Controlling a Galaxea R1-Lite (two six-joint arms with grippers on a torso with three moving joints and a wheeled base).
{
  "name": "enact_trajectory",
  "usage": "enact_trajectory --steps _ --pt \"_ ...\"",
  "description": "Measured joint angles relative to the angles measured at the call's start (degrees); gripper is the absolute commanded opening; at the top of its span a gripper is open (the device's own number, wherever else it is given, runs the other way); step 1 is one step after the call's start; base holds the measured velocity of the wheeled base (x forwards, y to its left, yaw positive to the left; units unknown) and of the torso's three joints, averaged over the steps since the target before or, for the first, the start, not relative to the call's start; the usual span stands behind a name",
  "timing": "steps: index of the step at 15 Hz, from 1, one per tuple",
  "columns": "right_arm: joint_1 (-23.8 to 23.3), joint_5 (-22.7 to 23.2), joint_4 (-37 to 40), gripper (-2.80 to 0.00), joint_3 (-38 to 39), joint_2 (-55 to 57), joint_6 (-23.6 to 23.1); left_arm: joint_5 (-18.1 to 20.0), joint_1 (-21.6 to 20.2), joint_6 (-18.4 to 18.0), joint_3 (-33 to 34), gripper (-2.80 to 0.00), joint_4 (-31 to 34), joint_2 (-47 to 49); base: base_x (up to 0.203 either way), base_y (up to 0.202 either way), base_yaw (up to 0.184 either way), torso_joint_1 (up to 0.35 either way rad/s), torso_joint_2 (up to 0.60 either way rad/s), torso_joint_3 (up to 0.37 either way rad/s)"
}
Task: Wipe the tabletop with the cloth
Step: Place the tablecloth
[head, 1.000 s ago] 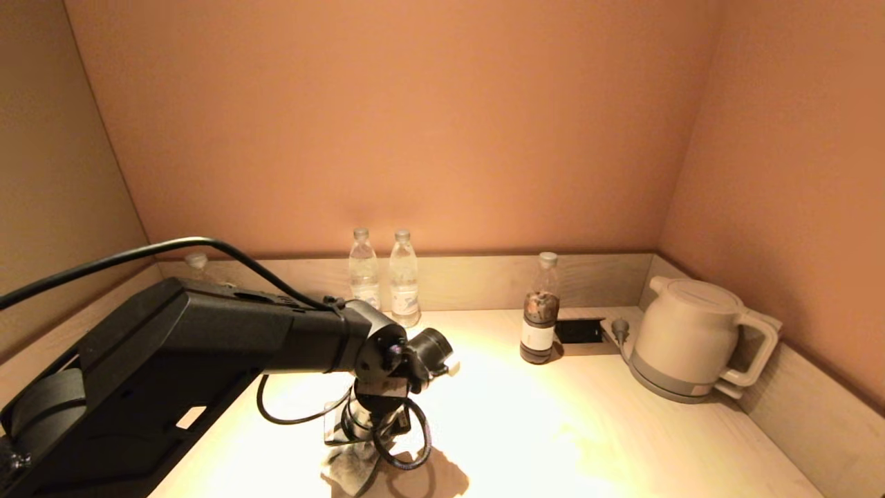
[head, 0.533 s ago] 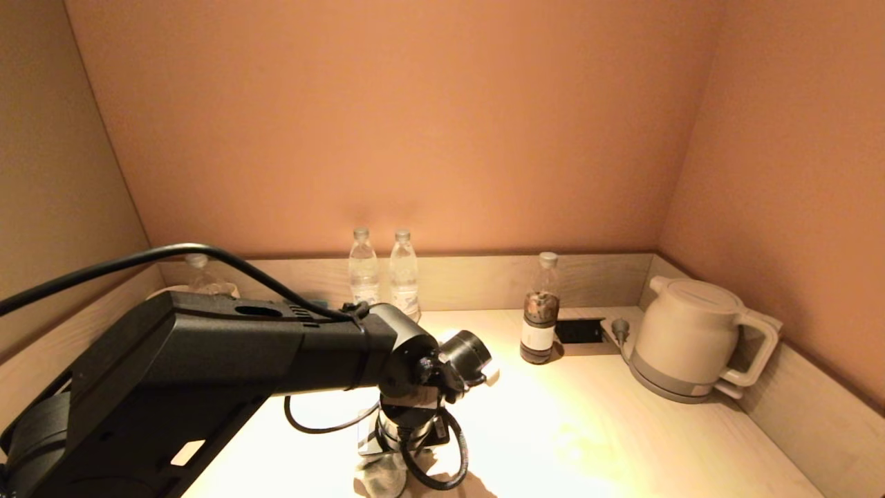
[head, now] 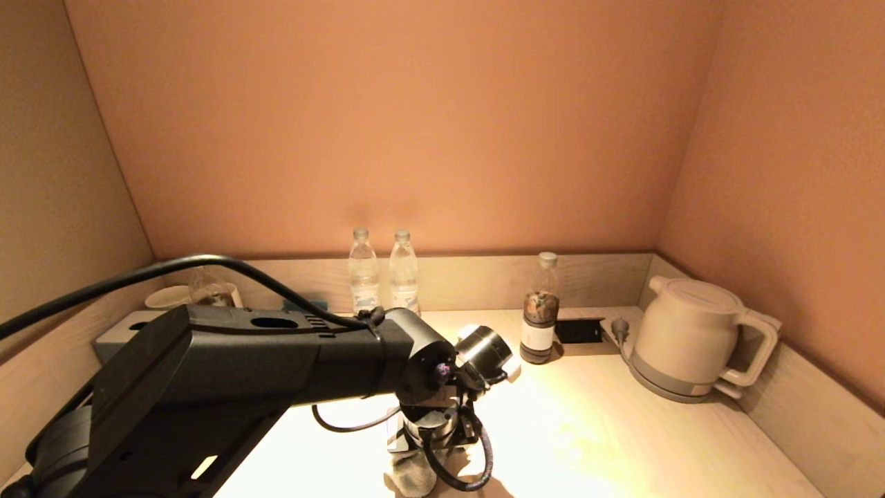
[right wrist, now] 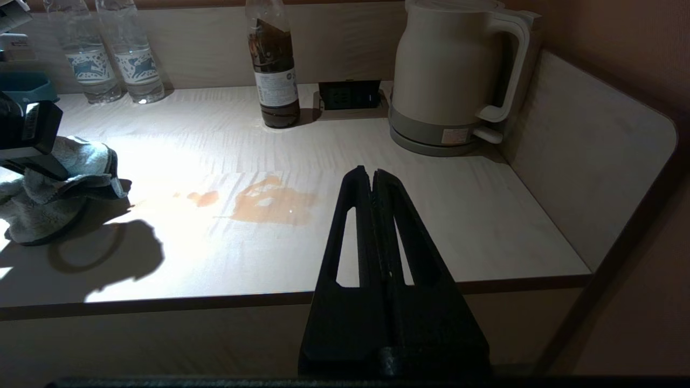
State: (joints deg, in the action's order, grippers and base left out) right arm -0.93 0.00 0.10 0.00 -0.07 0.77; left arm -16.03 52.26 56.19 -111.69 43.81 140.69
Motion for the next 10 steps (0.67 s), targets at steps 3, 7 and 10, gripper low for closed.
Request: enact_trajectory --steps 3,7,10 --pt "-0.04 0.0 0.0 -2.8 0.0 0.0 0.0 1.36 0.95 -1.41 0.0 -2.8 -3.17 0.29 0.0 0.0 0.0 0.0 0.0 0.0" --pt "-0.01 -0.01 0.0 -2.8 0.0 0.0 0.0 1.84 2.72 -2.58 0.0 -2.8 -4.99 0.2 0.0 0.0 0.0 0.0 0.0 0.0" --pt "0.0 0.0 0.0 -2.8 0.0 0.0 0.01 1.48 3.15 -2.81 0.0 -2.8 -5.31 -0.02 0.0 0.0 0.0 0.0 0.0 0.0"
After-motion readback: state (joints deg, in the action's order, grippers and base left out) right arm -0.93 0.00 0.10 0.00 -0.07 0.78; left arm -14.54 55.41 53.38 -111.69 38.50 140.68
